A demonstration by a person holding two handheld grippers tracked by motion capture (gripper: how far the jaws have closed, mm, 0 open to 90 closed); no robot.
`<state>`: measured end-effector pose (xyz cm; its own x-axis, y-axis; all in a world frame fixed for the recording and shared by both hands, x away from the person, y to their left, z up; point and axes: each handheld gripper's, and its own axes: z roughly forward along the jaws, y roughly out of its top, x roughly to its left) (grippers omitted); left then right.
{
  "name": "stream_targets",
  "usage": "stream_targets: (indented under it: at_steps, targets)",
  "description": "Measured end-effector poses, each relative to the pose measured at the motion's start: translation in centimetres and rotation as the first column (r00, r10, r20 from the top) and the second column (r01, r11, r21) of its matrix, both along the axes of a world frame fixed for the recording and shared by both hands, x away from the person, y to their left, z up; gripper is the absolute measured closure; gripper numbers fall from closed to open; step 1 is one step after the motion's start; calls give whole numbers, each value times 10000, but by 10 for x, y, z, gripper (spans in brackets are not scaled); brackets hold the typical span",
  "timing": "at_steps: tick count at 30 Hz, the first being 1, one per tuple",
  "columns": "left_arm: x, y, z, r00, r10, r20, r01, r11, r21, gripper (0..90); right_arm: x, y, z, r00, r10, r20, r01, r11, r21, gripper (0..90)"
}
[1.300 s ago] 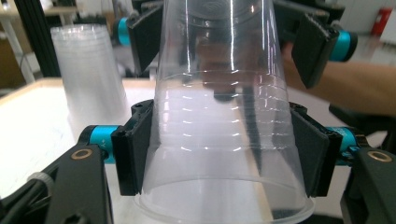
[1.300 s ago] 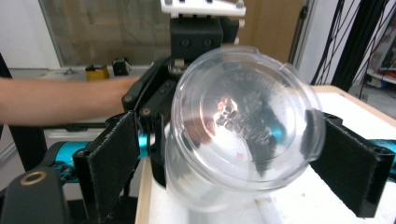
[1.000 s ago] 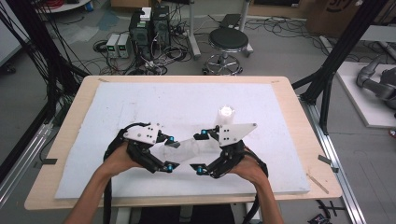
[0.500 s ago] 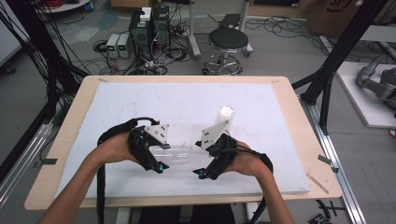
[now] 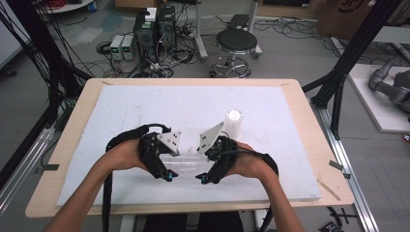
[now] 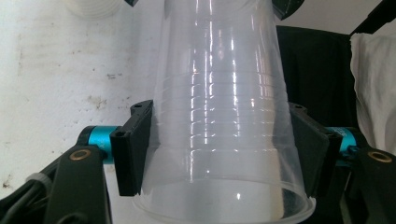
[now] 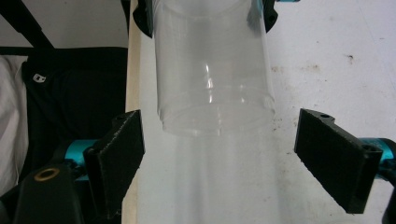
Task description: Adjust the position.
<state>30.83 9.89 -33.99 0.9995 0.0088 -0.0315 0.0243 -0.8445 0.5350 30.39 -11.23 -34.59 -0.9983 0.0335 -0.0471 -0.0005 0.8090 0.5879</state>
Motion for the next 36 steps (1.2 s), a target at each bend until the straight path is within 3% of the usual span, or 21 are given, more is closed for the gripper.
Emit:
stream_targets:
  at_steps: [8, 11, 14, 15, 23, 24, 26, 27, 32, 34, 35, 36]
  targets:
    - [1, -4, -1, 10000, -1, -42, 0, 10000, -60, 316, 0, 2, 1, 9999, 57, 90, -58, 9999, 133, 165]
    - [1, -5, -1, 10000, -61, -24, 61, 10000, 25, 316, -1, 3, 1, 9998, 186, -28, -185, 9987, 473, 245]
    - [0, -6, -1, 10000, -87, -24, 87, 10000, 41, 316, -2, 5, 1, 9998, 207, -39, -205, 9986, 478, 308]
    - [0, -6, -2, 9999, -101, 10, 101, 9999, 96, 317, -2, 6, 1, 9996, 294, -22, -293, 9988, 385, 410]
    - [1, -5, -5, 9999, -97, -64, 96, 9999, -45, 299, -3, 7, 0, 9996, 287, -53, -285, 9989, 373, 429]
    - [1, -5, -6, 10000, -24, -93, 22, 9998, -203, 270, -2, 7, 0, 9996, 290, -7, -290, 9988, 387, 430]
    - [3, -3, -8, 9991, 192, -367, -208, 9988, -439, 108, -2, 6, 0, 9996, 265, -29, -264, 9989, 386, 431]
    - [2, -2, -9, 9980, 351, -518, -383, 9974, -604, 88, -3, 6, 0, 9997, 260, -41, -258, 9989, 396, 431]
    - [2, 1, -11, 9996, 167, -230, -184, 9971, -738, 142, -1, 5, -2, 9998, 212, -34, -211, 9990, 398, 431]
    - [2, 7, -10, 9996, 288, -41, -291, 9914, -1273, 142, -1, 3, -3, 9999, 106, 1, -106, 9987, 496, 431]
    - [2, 11, -10, 9993, 369, -2, -364, 9856, -1650, 142, -1, 1, -4, 10000, 66, 9, -67, 9982, 592, 431]
    - [1, 15, -11, 9989, 467, 20, -451, 9743, -2206, 139, -1, -1, -5, 10000, 24, 87, -31, 9970, 770, 431]
